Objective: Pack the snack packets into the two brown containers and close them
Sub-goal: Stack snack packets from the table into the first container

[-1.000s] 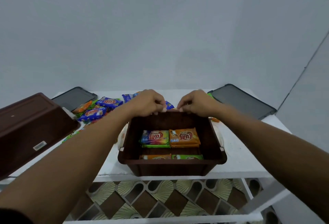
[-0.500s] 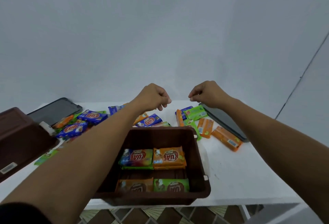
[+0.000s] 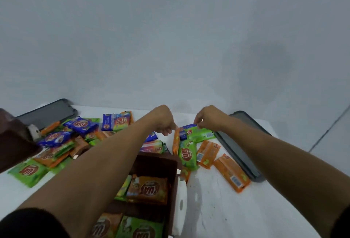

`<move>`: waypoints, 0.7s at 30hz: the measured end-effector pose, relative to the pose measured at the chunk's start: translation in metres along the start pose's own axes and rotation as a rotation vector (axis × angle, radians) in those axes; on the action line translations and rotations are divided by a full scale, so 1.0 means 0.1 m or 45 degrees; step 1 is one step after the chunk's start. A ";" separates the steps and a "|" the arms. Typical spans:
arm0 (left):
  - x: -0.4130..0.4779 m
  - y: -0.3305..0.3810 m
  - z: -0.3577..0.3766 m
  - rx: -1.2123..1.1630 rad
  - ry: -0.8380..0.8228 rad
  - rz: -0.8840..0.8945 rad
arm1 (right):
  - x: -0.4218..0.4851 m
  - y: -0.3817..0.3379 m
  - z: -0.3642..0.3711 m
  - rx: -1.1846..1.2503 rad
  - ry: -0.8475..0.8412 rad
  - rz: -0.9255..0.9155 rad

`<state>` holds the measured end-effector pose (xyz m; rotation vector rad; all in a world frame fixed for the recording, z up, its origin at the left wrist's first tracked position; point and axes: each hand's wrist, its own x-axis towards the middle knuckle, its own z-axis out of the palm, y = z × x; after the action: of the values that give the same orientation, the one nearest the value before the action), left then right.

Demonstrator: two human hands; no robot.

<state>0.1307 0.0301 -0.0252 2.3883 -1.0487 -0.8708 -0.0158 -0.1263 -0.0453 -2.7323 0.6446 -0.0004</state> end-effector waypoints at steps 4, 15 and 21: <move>0.13 -0.05 0.21 0.169 -0.081 -0.075 | 0.20 0.07 0.15 -0.222 -0.154 -0.070; 0.24 -0.17 0.21 -0.066 -0.039 -0.216 | 0.43 0.33 0.25 -0.263 -0.283 -0.006; 0.05 -0.27 -0.21 -0.612 -0.111 -0.098 | 0.32 0.36 -0.12 0.406 -0.286 0.011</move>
<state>0.1618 0.0453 -0.0268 2.0088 -0.6809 -1.1177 -0.0032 -0.1743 -0.0482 -2.3791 0.5400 0.1874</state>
